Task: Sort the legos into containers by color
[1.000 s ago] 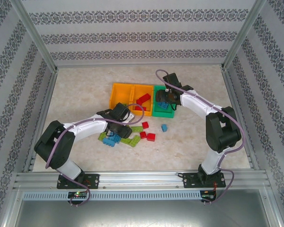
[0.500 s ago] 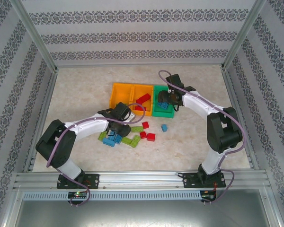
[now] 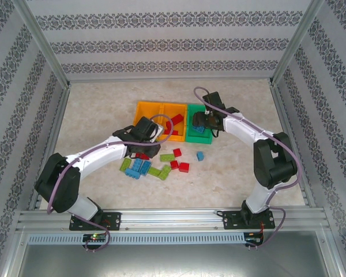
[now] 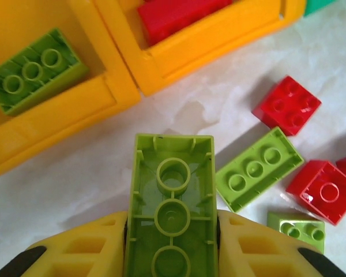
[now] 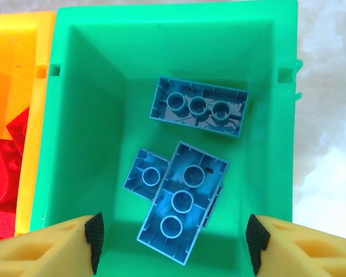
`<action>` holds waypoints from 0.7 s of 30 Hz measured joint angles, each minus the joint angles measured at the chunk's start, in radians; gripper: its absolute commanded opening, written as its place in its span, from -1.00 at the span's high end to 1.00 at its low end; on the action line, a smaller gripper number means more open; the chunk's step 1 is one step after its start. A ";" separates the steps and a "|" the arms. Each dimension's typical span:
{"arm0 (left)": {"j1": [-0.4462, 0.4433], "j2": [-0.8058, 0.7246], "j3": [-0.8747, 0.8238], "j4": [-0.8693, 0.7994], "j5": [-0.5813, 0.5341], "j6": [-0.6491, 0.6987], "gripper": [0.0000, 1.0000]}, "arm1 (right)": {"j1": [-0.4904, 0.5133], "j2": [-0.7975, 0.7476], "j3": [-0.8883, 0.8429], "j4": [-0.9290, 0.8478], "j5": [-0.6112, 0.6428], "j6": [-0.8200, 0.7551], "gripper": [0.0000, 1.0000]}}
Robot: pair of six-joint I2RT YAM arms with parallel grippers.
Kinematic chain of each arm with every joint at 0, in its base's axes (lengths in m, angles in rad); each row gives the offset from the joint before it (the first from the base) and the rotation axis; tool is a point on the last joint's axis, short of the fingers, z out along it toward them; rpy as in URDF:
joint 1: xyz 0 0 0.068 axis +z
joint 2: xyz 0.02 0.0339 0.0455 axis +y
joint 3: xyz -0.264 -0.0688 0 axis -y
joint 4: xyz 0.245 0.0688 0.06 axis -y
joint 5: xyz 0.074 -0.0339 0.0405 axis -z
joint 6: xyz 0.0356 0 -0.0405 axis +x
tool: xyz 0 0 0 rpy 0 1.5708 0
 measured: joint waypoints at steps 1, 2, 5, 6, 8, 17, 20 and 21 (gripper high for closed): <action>0.011 0.000 0.007 0.001 -0.006 -0.013 0.45 | 0.000 -0.008 -0.008 0.000 -0.001 0.000 -0.37; 0.025 0.000 0.014 0.002 -0.013 -0.023 0.45 | 0.001 -0.016 -0.015 0.000 -0.001 0.000 -0.38; 0.085 0.001 0.038 0.016 -0.026 -0.057 0.45 | 0.007 -0.045 -0.044 0.002 0.000 0.000 -0.37; 0.107 0.003 0.050 0.021 -0.026 -0.068 0.45 | 0.011 -0.056 -0.054 0.003 0.000 0.000 -0.37; 0.149 0.021 0.087 0.028 -0.021 -0.089 0.46 | 0.026 -0.072 -0.068 0.002 0.000 0.000 -0.37; 0.250 0.278 0.351 0.029 0.036 -0.145 0.33 | 0.132 -0.112 -0.088 0.002 0.031 0.000 -0.37; 0.251 0.360 0.430 0.008 0.043 -0.161 0.12 | 0.131 -0.119 -0.106 0.001 0.042 0.000 -0.37; 0.251 0.379 0.449 -0.002 0.044 -0.167 -0.02 | 0.131 -0.122 -0.115 0.002 0.043 0.000 -0.37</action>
